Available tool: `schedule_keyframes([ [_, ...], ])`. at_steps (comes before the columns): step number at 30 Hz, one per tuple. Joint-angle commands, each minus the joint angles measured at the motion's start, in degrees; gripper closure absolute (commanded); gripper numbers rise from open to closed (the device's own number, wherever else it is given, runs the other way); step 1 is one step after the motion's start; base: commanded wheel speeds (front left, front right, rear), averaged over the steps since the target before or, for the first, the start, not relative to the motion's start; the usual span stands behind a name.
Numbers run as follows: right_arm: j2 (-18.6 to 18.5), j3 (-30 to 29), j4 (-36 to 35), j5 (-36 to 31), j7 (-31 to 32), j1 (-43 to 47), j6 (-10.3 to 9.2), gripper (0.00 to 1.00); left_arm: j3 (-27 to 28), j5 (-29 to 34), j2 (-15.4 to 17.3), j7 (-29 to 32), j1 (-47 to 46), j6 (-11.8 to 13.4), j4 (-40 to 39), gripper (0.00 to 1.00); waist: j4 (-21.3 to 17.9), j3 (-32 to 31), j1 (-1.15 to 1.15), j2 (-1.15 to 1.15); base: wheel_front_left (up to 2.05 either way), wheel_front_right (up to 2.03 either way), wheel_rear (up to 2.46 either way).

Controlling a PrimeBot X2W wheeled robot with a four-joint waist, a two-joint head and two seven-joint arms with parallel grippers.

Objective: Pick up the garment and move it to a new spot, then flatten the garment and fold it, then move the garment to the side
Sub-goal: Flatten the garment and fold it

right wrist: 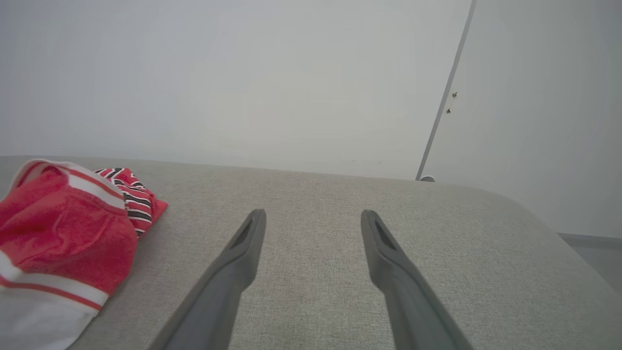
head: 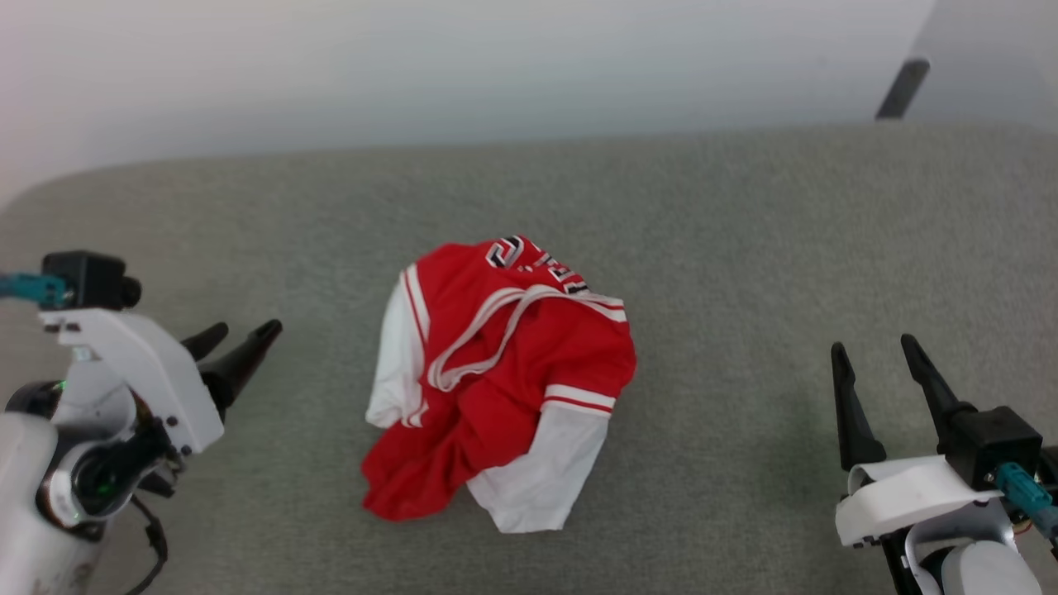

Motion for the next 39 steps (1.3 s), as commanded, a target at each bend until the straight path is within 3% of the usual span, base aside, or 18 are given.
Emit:
schedule_keyframes([
  [1,0.1,0.1,-0.1,-0.1,-0.5,-1.1,0.03,0.00,-0.7,-0.3,-0.2,1.6,-1.6,0.2,1.1,0.00,-2.9,4.2,0.00,0.00,0.00,0.00,0.00],
  [7,0.1,0.1,0.5,0.2,-1.5,-2.6,0.03,0.00,-2.9,-1.4,-1.4,7.4,-5.1,1.0,4.8,0.00,-4.0,6.8,0.00,0.00,0.00,0.00,0.00],
  [16,0.1,0.2,1.6,0.5,-2.2,-3.7,0.03,0.00,-5.5,-3.0,-3.0,15.7,-8.0,4.5,8.7,0.00,-4.4,8.1,0.00,0.00,0.00,0.00,0.00],
  [36,0.1,0.9,2.6,0.9,-2.9,-5.4,0.03,0.00,-7.8,-6.5,-8.3,22.3,-7.9,9.0,12.3,0.00,-4.5,9.9,0.00,0.00,0.00,0.00,0.00],
  [37,0.1,0.9,2.6,0.8,-3.0,-5.5,0.03,0.00,-7.7,-7.0,-8.8,22.8,-7.8,9.1,12.5,0.06,-4.4,10.0,0.00,0.00,0.00,0.00,0.00],
  [38,0.1,0.9,2.7,0.8,-2.9,-5.6,0.03,0.00,-7.7,-7.4,-9.3,23.0,-7.9,8.9,12.7,0.56,-4.4,10.0,0.00,0.00,0.00,0.00,0.00],
  [39,0.1,0.9,2.8,0.9,-3.0,-5.7,0.03,0.00,-7.6,-7.9,-9.6,23.2,-7.9,8.8,12.9,1.00,-4.4,10.1,0.00,0.00,0.00,0.00,0.00],
])
